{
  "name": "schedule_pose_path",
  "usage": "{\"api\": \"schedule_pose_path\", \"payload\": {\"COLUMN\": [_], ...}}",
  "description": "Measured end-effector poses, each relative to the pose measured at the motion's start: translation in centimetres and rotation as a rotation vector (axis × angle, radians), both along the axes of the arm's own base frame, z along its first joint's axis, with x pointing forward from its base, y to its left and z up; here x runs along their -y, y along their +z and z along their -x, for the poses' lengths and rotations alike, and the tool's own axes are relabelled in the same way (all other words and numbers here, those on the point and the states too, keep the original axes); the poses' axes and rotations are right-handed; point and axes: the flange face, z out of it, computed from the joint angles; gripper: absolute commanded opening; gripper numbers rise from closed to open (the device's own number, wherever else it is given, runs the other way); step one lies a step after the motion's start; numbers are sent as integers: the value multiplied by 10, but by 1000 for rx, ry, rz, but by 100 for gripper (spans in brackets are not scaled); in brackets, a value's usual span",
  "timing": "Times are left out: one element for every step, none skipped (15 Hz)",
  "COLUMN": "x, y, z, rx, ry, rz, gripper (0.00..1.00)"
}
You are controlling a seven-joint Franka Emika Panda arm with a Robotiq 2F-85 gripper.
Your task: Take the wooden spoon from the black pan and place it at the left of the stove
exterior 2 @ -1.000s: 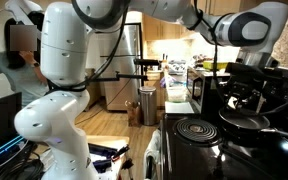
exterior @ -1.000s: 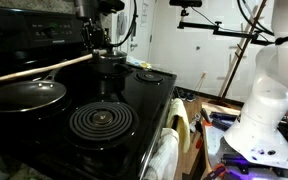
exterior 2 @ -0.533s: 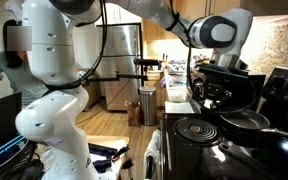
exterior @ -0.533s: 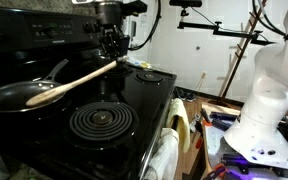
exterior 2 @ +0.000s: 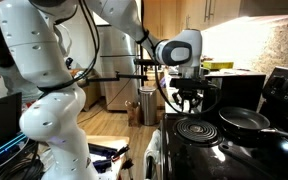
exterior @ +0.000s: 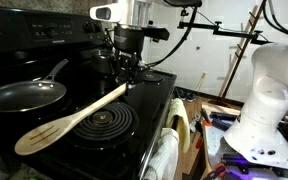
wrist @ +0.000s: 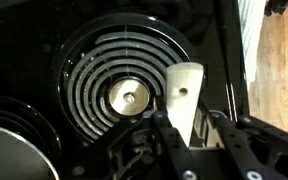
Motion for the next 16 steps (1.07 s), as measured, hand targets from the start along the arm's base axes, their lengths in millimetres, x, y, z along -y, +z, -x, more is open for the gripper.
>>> {"api": "schedule_pose_path", "payload": {"x": [-3,-6,-9,-11,-13,-15,-17,-17,-16,-15,-15,-15,-14,-14,-15,-16], "y": [-2,-5,-6,-7,-7,-6,-5,-5,-6,-7,-7,-7,-7,-7,-5,-3], "z": [9,18,26,33,39,44,45,45,44,44,44,44,43,43,42,40], "rx": [24,41,52,59,62,64,65,64,62,61,61,60,64,68,80,93], "ry": [12,23,37,53,71,84,89,89,87,85,84,84,91,99,118,139], "rz": [-8,-14,-17,-20,-22,-24,-24,-24,-23,-23,-23,-23,-15,-7,11,27], "gripper": [7,7,7,7,7,29,29,29,29,7,7,7,7,7,7,7]}}
